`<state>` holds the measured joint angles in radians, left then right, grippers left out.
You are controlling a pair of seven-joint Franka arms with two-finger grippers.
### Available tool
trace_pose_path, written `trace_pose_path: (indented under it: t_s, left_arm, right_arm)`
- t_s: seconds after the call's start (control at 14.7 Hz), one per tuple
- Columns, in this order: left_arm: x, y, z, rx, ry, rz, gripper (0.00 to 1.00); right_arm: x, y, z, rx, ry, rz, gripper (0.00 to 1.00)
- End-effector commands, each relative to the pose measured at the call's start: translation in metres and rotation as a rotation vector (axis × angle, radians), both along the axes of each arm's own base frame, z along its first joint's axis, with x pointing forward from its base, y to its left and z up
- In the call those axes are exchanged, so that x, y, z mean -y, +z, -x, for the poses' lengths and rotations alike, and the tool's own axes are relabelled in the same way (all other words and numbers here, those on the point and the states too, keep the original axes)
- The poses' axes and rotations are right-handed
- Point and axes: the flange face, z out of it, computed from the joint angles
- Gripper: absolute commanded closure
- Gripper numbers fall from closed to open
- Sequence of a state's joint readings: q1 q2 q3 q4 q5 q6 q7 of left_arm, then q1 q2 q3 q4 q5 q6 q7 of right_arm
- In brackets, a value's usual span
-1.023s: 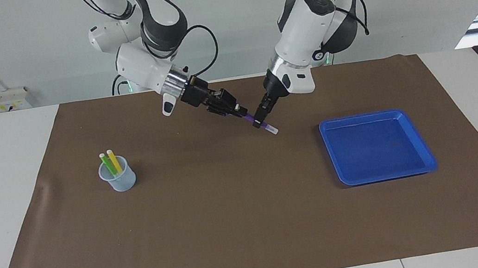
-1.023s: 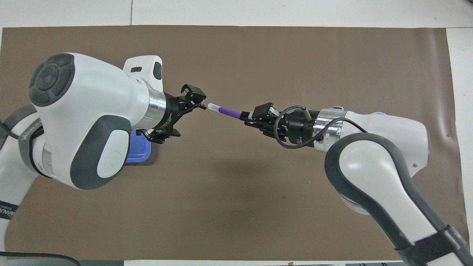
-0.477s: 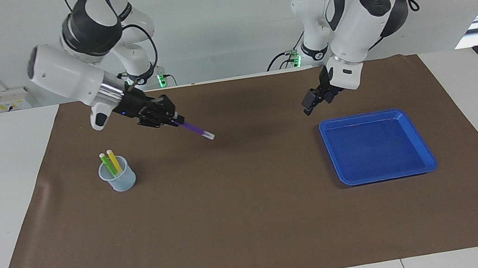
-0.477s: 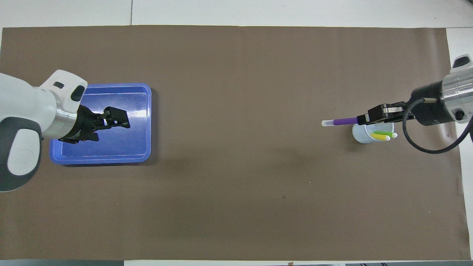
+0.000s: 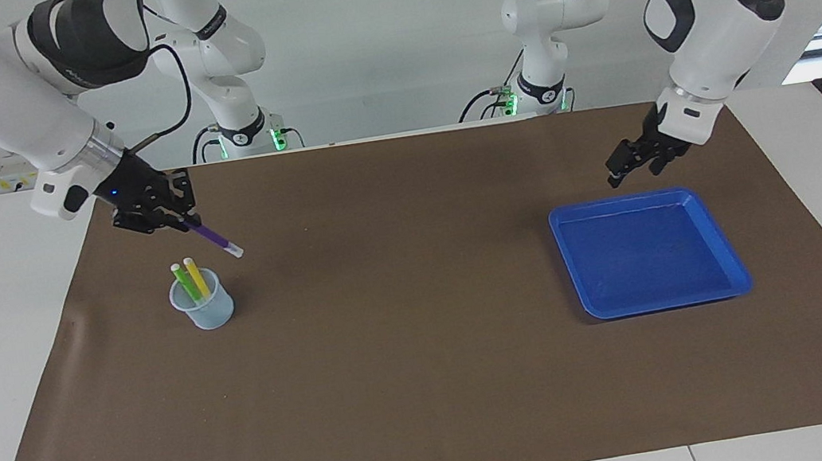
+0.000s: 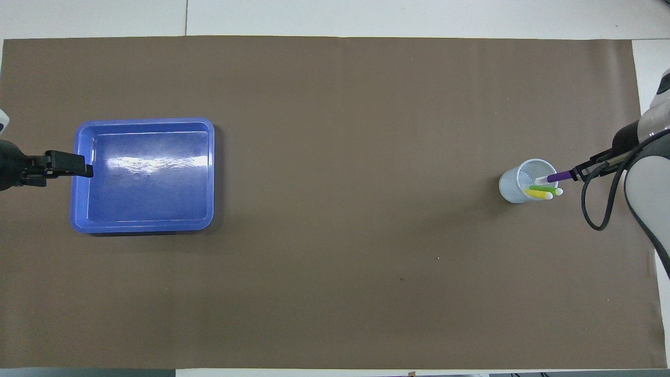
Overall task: Transfer and insert pens with both arms
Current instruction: 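Insert the purple pen into the cup with the right gripper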
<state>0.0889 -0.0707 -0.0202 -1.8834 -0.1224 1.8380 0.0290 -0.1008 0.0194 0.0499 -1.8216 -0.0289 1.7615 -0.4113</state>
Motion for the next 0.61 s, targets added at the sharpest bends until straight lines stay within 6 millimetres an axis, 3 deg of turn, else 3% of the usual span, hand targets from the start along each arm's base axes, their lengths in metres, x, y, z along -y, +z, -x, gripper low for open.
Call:
trace_pose_path:
  t_s: [0.0,0.2,0.27,0.34,0.41,0.55]
  left_arm:
    - [0.003,0.033,-0.013,-0.006,-0.034,-0.027,0.0]
    - [0.01,0.065,-0.013,0.013,-0.057,-0.052,0.0]
    - [0.013,0.068,-0.013,0.009,-0.07,-0.079,0.0]
    - [0.018,0.071,-0.012,0.004,-0.082,-0.093,0.0]
    - [0.023,0.078,-0.011,0.007,-0.092,-0.095,0.0]
    - [0.029,0.087,-0.02,-0.009,-0.106,-0.086,0.0]
  right_arm:
    - [0.001,-0.029,0.015,0.025,0.035,0.024,1.0]
    - [0.007,-0.044,0.02,0.026,0.029,0.029,1.0]
    - [0.008,-0.043,0.02,0.021,0.029,0.029,0.74]
    - [0.009,-0.041,0.019,0.021,0.025,0.029,0.18]
    - [0.01,-0.036,0.018,0.029,0.024,0.03,0.0]
    - [0.009,-0.014,0.013,0.022,0.017,0.031,0.0]
